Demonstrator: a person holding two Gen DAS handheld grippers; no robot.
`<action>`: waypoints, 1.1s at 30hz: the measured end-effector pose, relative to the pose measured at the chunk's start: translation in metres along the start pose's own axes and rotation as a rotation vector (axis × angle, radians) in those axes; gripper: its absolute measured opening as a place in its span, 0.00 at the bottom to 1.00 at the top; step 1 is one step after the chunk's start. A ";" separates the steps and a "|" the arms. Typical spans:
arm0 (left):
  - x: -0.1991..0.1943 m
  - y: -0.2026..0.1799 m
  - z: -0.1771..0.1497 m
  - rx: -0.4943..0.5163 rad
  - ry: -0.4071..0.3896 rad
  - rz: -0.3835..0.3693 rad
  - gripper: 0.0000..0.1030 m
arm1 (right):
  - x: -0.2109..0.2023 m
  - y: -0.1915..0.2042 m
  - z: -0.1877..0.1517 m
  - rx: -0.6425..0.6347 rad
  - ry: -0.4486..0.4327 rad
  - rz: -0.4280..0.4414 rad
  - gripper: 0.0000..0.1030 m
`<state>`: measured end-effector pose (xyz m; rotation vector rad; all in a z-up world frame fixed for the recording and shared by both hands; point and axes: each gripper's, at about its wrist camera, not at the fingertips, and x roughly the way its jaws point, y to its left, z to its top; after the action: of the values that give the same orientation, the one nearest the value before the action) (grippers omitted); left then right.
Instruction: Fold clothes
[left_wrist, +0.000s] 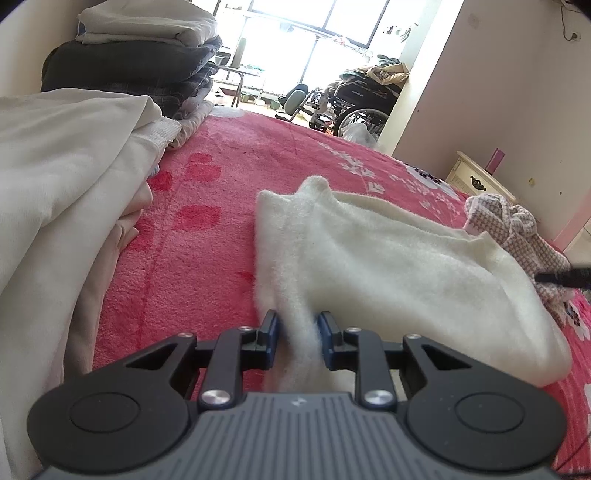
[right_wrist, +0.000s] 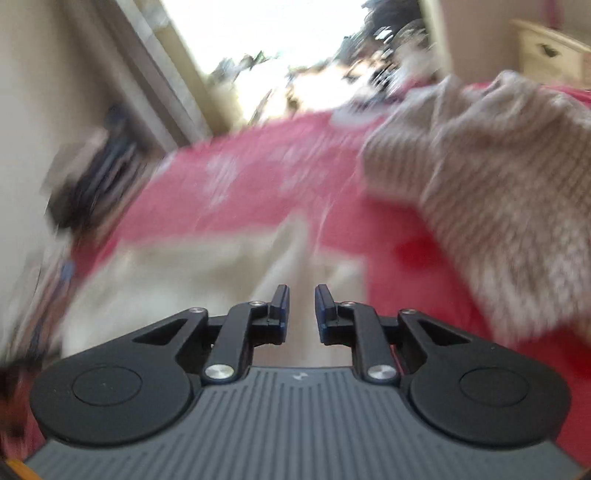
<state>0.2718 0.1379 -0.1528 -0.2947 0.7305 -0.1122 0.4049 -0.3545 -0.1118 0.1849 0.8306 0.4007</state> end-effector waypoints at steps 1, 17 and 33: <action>0.000 0.000 0.000 -0.003 0.000 0.001 0.25 | -0.002 0.007 -0.007 -0.049 0.040 0.005 0.23; -0.001 -0.005 -0.003 -0.004 -0.009 0.032 0.27 | 0.032 0.013 -0.030 -0.187 0.150 -0.045 0.11; -0.010 -0.009 0.001 0.027 -0.030 0.058 0.27 | -0.019 -0.034 -0.064 0.231 -0.054 -0.052 0.11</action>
<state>0.2655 0.1321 -0.1430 -0.2490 0.7066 -0.0624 0.3547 -0.3928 -0.1519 0.3858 0.8259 0.2496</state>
